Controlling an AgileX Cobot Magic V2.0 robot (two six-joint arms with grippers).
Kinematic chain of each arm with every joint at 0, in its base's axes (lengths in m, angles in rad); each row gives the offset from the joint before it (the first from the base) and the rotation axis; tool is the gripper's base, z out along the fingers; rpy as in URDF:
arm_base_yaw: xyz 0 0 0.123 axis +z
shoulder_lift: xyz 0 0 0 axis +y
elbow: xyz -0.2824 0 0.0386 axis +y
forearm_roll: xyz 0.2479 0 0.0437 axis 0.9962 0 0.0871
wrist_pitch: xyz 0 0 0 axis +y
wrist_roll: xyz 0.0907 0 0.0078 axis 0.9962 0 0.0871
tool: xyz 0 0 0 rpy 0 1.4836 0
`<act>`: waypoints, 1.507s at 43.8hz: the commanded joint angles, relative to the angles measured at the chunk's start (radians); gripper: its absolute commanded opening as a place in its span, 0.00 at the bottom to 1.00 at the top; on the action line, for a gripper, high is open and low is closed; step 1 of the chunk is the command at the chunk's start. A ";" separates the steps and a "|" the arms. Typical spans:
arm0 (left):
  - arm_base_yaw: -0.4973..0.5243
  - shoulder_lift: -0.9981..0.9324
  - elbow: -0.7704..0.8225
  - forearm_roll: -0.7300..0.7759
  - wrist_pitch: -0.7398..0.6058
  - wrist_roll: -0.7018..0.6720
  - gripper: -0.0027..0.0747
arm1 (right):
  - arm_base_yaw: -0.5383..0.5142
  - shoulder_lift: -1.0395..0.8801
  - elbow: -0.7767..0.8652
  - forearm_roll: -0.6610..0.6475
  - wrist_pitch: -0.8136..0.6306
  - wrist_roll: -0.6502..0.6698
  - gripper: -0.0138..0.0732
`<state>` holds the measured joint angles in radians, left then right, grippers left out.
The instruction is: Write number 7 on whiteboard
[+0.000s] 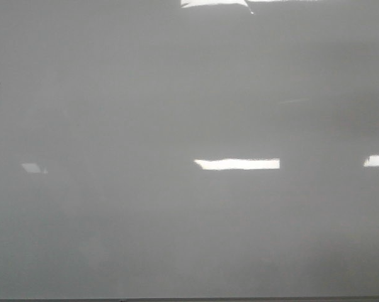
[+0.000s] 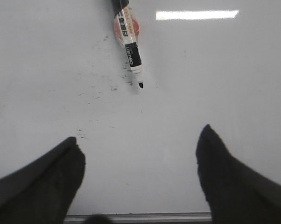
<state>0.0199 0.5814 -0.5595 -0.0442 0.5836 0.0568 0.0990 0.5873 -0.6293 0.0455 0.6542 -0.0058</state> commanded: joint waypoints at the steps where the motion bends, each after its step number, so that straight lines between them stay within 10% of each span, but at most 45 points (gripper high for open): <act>1: -0.004 0.058 -0.050 0.011 -0.069 0.001 0.83 | 0.002 0.007 -0.035 -0.009 -0.115 -0.009 0.78; 49: -0.004 0.805 -0.400 0.011 -0.291 -0.014 0.81 | 0.002 0.007 -0.035 -0.009 -0.130 -0.009 0.78; 66: -0.004 0.856 -0.400 0.011 -0.349 -0.014 0.46 | 0.002 0.007 -0.035 -0.009 -0.130 -0.009 0.78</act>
<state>0.0199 1.4664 -0.9267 -0.0307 0.3096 0.0510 0.0990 0.5873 -0.6293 0.0455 0.5911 -0.0078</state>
